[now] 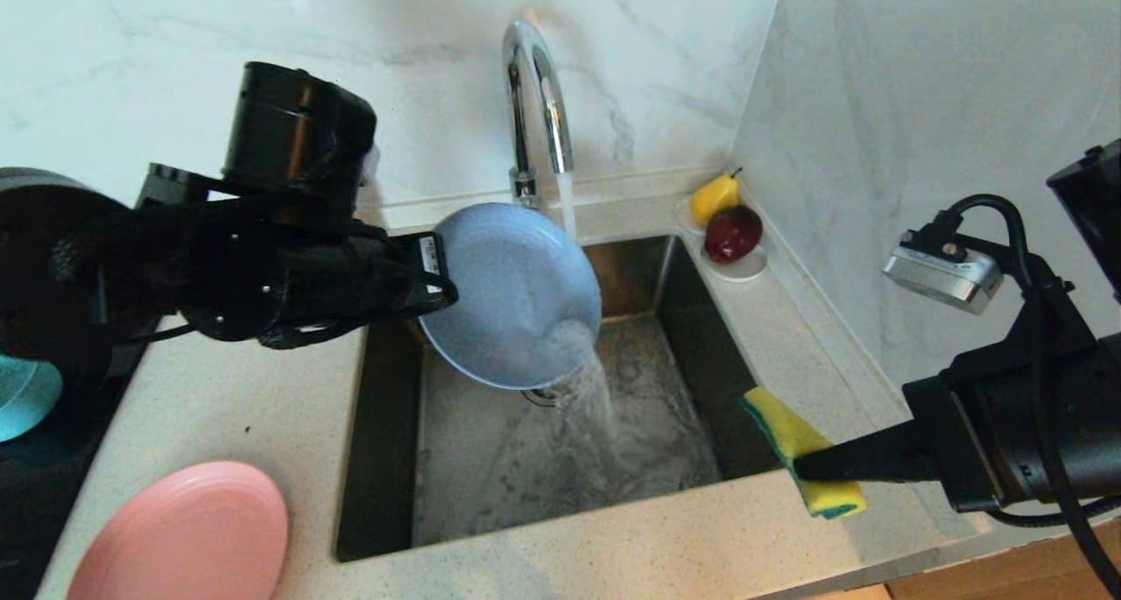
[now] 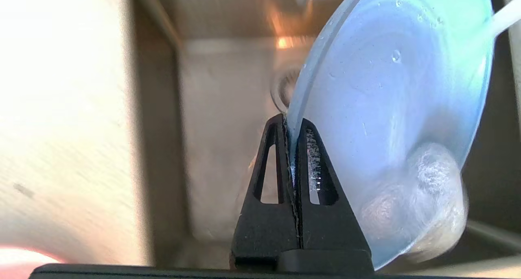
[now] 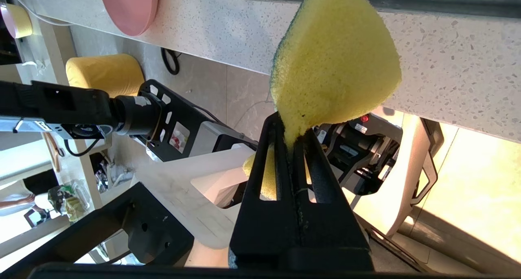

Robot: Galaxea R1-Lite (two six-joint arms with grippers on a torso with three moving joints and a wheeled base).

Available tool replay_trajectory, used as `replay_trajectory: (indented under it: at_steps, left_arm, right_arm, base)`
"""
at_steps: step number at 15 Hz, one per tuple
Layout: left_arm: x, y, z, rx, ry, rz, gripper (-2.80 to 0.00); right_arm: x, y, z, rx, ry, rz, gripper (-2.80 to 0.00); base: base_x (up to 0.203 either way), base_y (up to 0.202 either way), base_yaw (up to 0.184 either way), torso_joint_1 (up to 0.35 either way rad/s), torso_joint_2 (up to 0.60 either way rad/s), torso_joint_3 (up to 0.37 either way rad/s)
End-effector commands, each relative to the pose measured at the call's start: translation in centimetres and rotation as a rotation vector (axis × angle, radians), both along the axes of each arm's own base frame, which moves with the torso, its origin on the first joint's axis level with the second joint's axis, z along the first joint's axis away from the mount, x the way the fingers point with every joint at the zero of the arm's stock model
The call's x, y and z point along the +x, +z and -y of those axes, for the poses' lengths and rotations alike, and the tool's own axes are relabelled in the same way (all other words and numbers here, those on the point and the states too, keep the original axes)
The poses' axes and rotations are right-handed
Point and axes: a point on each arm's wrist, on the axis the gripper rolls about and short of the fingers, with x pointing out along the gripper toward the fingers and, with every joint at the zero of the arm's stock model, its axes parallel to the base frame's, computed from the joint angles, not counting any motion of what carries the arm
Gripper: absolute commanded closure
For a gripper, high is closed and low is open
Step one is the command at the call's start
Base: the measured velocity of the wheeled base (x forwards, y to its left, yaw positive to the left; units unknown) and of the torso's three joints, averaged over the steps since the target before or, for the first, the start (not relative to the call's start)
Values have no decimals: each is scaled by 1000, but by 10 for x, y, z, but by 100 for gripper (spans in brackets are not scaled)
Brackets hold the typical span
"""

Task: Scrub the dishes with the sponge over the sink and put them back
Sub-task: Wash the plate

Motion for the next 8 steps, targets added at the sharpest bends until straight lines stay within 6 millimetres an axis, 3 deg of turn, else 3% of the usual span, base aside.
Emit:
replay_trajectory:
  at_steps: [1,4,8]
  left_arm:
    - [-20,13,-22,42,-10,161,0]
    - [-31,19,-41,112,6,325,0]
    - [-45,28,-51,129,0,447,0]
  right_arm:
    - [0,-1,0,-1,0,-6,0]
    - [1,-1,-1,-2,2,-7,0]
    - [2,1,-2,0,2,-3,0]
  base:
    - [0,0,0,0,0,0]
    - [0,0,0,0,0,0]
    - [0,0,0,0,0,0]
